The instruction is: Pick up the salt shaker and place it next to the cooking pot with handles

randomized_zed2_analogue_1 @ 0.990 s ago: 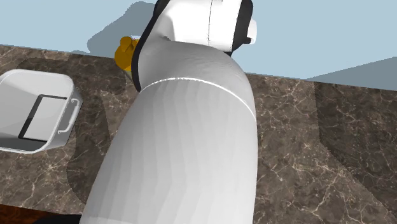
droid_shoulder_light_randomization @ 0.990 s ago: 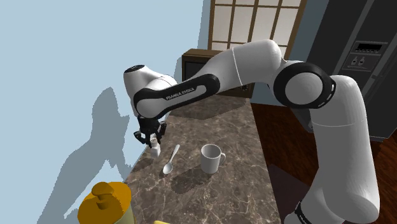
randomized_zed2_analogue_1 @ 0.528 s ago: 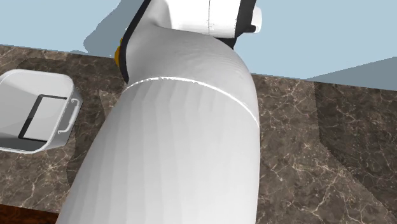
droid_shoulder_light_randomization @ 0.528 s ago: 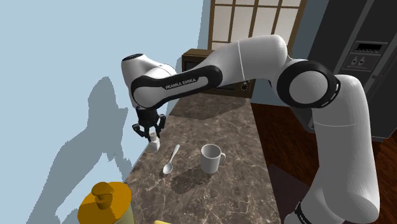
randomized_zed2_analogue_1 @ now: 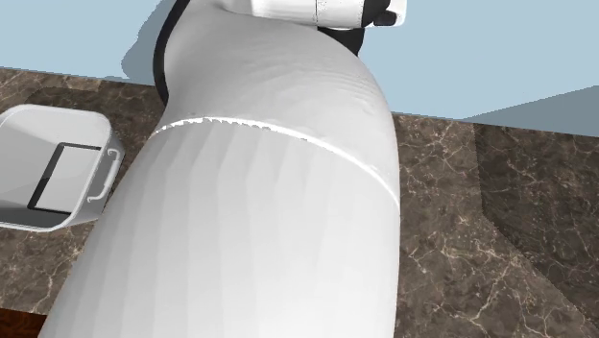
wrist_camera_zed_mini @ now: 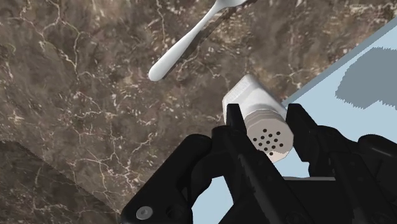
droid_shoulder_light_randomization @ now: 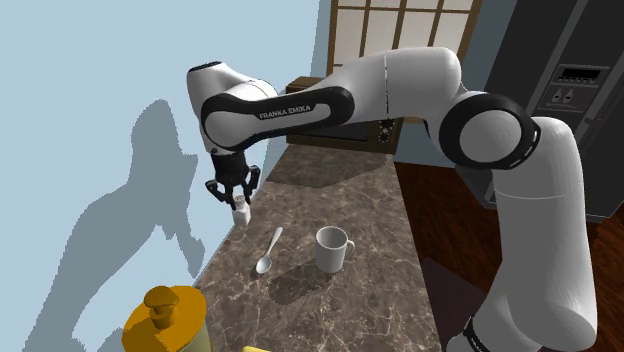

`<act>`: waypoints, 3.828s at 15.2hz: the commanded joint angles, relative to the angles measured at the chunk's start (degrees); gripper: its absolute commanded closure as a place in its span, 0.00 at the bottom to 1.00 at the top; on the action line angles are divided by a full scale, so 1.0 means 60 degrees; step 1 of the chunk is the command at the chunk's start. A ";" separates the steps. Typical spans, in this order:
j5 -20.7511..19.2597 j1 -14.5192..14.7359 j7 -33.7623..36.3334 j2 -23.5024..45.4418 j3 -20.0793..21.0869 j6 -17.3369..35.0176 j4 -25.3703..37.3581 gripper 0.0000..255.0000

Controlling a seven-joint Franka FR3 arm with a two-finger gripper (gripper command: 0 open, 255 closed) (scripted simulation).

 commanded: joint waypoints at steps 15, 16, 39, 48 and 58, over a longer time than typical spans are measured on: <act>-0.0058 0.0355 -0.0222 0.0297 0.0023 -0.2223 0.2539 1.00; -0.0076 0.0392 -0.0237 0.0350 0.0020 -0.2384 0.2755 1.00; 0.2435 0.1034 0.2114 -0.5699 0.1361 -0.0875 -0.4520 1.00; 0.3482 0.1868 0.3426 -0.7182 0.2156 -0.1029 -0.5647 1.00; 0.4476 0.2779 0.5325 -0.7976 0.3401 -0.1320 -0.5858 1.00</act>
